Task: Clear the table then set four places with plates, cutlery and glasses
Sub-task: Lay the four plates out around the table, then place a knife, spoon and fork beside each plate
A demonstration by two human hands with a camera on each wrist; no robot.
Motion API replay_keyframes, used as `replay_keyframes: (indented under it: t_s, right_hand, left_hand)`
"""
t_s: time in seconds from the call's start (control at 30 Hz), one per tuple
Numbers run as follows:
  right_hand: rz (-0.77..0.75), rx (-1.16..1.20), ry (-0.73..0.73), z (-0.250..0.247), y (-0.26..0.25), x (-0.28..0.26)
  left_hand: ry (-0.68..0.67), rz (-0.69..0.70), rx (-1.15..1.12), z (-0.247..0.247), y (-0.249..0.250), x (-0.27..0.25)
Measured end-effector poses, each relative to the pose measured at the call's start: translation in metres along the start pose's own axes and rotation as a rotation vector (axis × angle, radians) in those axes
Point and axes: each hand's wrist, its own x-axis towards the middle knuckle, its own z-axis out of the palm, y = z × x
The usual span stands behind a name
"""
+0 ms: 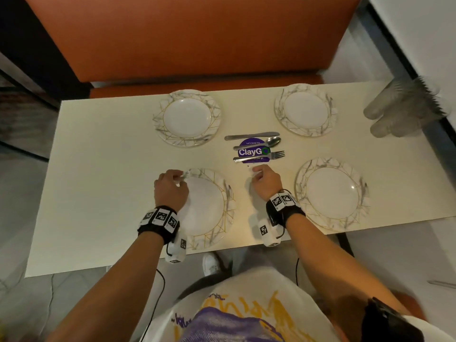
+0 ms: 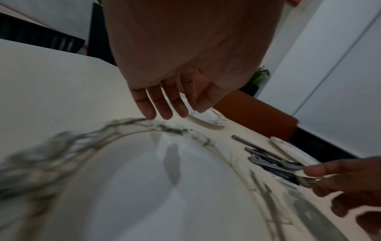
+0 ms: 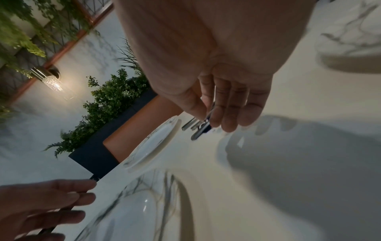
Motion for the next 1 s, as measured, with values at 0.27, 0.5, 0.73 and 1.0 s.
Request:
replay_keyframes:
  t_s: [0.27, 0.5, 0.73, 1.0]
  right_hand:
    - [-0.129, -0.125, -0.005, -0.046, -0.007, 0.091]
    - [-0.259, -0.429, -0.067, -0.064, -0.012, 0.171]
    - [-0.43, -0.684, -0.15, -0.059, -0.01, 0.209]
    - [-0.501, -0.713, -0.252, -0.06, -0.007, 0.226]
  left_hand:
    - [-0.146, 0.111, -0.091, 0.052, 0.111, 0.044]
    - [-0.192, 0.194, 0.007, 0.103, 0.161, 0.097]
    - [-0.222, 0.326, 0.382, 0.139, 0.177, 0.132]
    - [-0.264, 0.324, 0.5, 0.154, 0.179, 0.142]
